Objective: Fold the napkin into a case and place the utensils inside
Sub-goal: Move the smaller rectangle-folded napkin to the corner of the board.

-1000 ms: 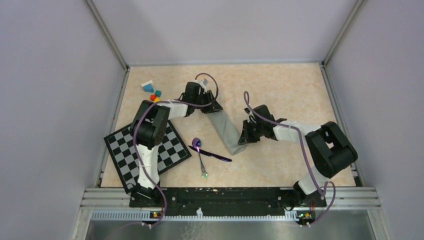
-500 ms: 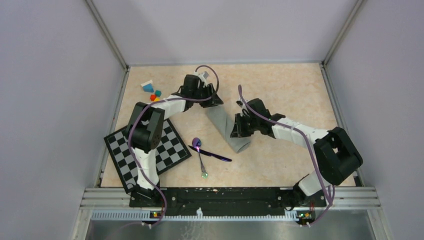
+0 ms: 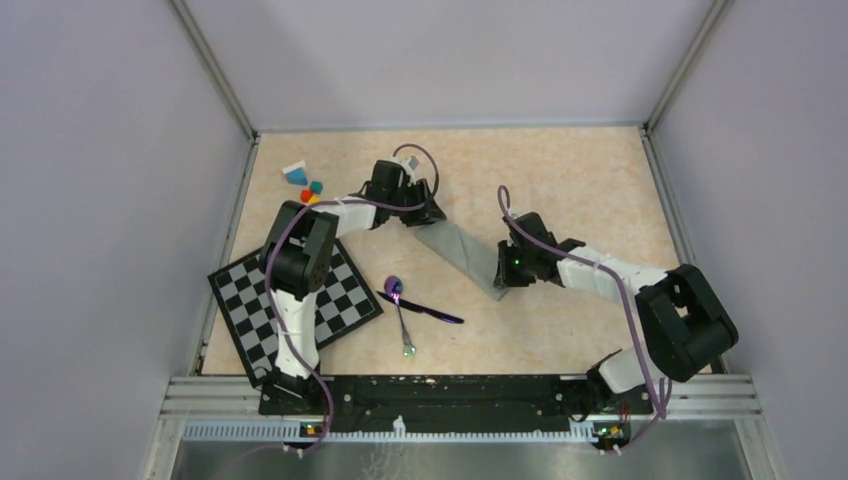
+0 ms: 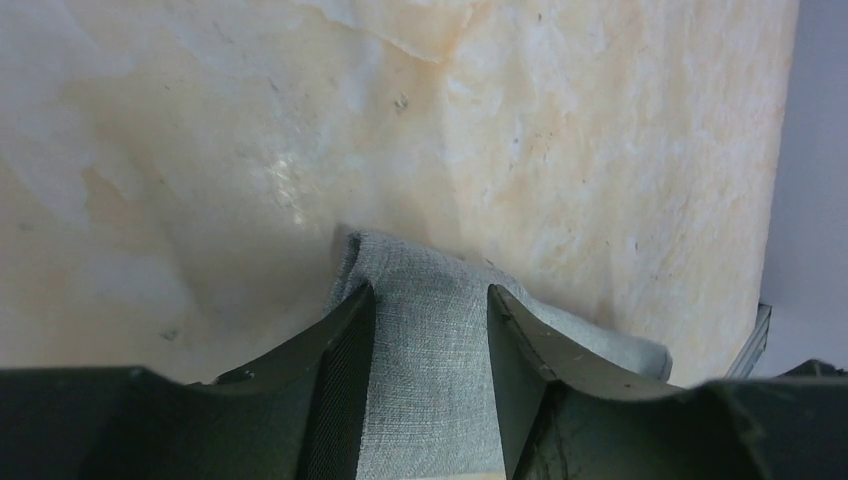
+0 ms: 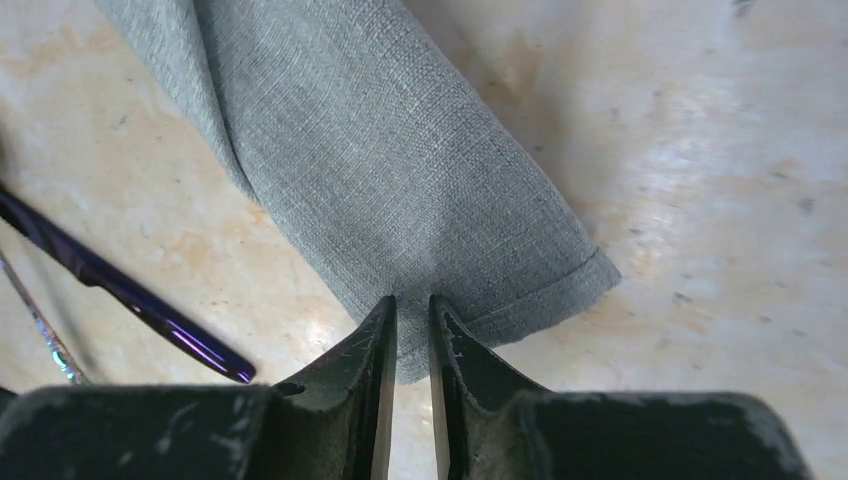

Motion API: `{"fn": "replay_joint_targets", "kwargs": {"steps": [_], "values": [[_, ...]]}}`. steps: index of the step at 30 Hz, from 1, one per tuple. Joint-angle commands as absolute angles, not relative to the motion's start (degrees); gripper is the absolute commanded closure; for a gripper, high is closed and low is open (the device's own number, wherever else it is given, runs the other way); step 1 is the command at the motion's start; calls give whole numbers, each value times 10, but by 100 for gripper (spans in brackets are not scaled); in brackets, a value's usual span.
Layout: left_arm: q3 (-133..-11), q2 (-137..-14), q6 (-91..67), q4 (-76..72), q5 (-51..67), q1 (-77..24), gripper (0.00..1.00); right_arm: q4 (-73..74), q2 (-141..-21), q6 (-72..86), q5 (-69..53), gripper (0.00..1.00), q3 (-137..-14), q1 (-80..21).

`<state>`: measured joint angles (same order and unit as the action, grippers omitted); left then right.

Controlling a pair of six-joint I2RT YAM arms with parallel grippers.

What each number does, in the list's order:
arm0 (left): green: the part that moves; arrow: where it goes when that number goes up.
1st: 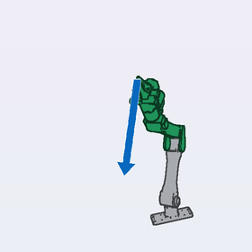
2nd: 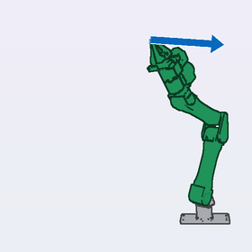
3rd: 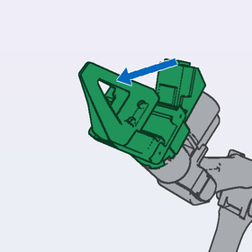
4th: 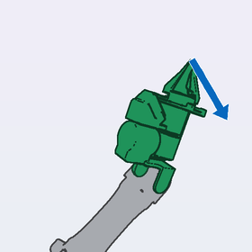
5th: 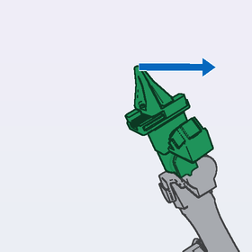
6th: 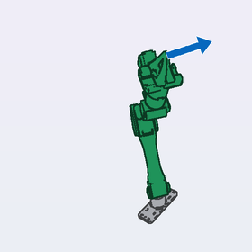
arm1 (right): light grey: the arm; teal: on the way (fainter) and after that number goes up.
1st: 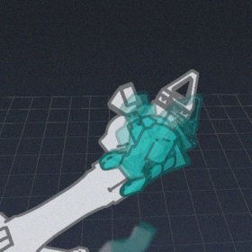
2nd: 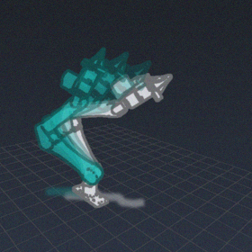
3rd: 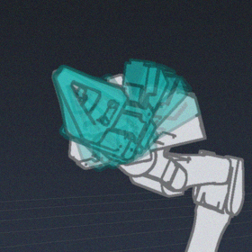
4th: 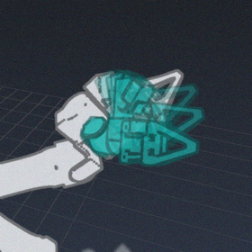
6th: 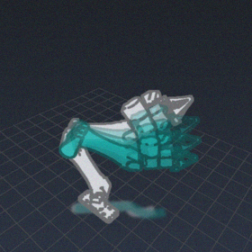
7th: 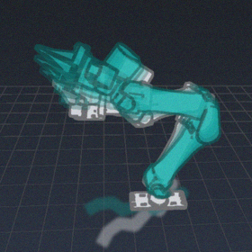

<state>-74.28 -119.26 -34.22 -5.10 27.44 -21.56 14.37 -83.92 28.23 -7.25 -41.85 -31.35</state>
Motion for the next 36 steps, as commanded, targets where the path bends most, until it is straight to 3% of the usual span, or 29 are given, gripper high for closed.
{"fn": "replay_joint_targets", "kwargs": {"steps": [1, 5, 11, 18, 22, 27, 31, 36], "values": [[-716, -1118, -339, -44, 288, -230, 48, 240, -805, 244, 13, 82, -477, -309], [-692, -1037, -325, -23, 274, -236, 38, 234, -792, 243, -19, 80, -496, -317], [-659, -955, -298, -3, 265, -236, 35, 167, -823, 273, -63, 77, -442, -312], [-607, -907, -300, -4, 319, -236, 33, 168, -859, 296, -18, 72, -399, -204], [-584, -900, -306, -27, 342, -237, 33, 137, -879, 278, -30, 68, -414, -138], [-566, -922, -337, -64, 366, -254, 33, 152, -871, 260, -82, 64, -470, -139], [-573, -950, -344, -51, 325, -310, 33, 192, -793, 248, -61, 51, -461, -139], [-536, -996, -482, -106, 272, -325, 34, 179, -783, 243, -63, 48, -437, -136]]}}
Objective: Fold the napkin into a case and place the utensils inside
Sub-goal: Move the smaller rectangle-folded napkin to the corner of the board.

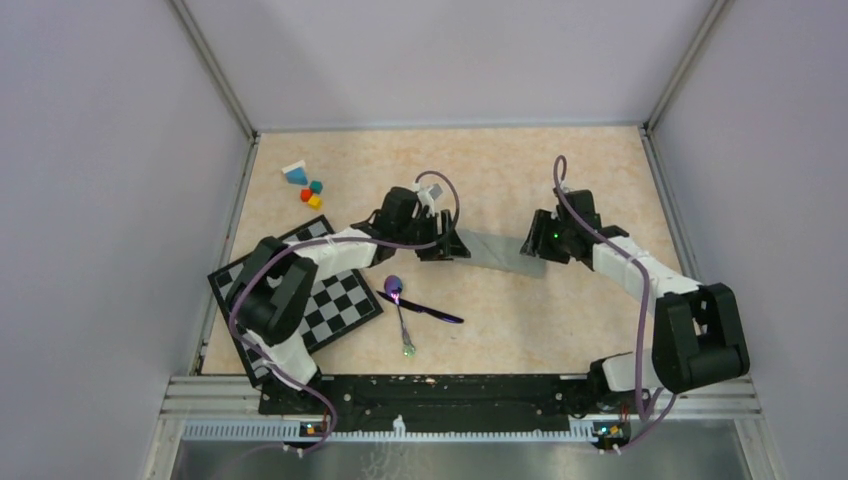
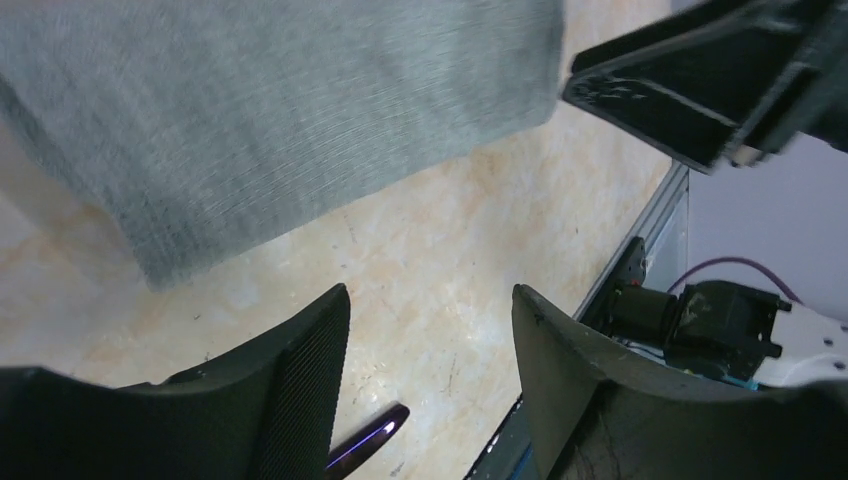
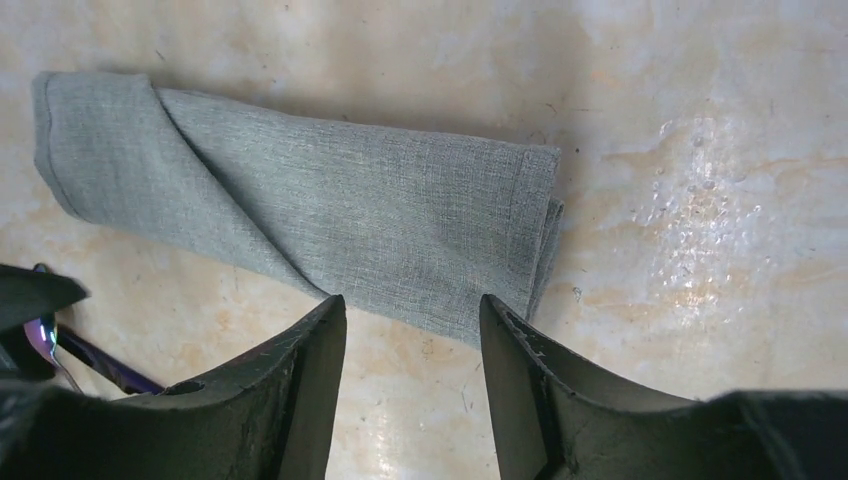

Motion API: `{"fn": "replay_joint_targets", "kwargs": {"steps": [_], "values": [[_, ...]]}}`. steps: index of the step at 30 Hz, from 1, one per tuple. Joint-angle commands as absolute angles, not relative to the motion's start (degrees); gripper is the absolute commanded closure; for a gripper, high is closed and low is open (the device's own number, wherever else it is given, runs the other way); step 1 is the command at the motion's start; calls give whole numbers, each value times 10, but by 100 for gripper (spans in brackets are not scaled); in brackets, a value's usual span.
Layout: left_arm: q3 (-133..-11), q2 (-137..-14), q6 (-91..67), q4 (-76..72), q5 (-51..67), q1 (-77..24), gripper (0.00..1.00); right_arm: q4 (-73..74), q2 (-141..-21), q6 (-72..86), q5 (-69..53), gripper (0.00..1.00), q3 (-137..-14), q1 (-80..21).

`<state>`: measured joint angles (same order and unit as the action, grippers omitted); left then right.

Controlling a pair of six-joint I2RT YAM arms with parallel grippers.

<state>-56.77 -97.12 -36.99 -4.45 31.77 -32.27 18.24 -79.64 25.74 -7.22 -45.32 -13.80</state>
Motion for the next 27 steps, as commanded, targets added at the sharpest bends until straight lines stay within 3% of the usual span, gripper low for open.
{"fn": "replay_joint_targets", "kwargs": {"steps": [1, 9, 19, 27], "values": [[-524, -1001, -512, -128, 266, -325, 33, 171, -790, 243, -55, 48, -433, -136], [-567, -1097, -578, -173, 223, -304, 34, 48, -911, 219, -5, 53, -464, -136], [-736, -1231, -518, -121, 178, -243, 34, 52, -1130, 149, -11, 53, -720, -135], [-844, -1300, -492, -94, 171, -223, 32, 75, -1241, 111, -37, 53, -878, -129]]}}
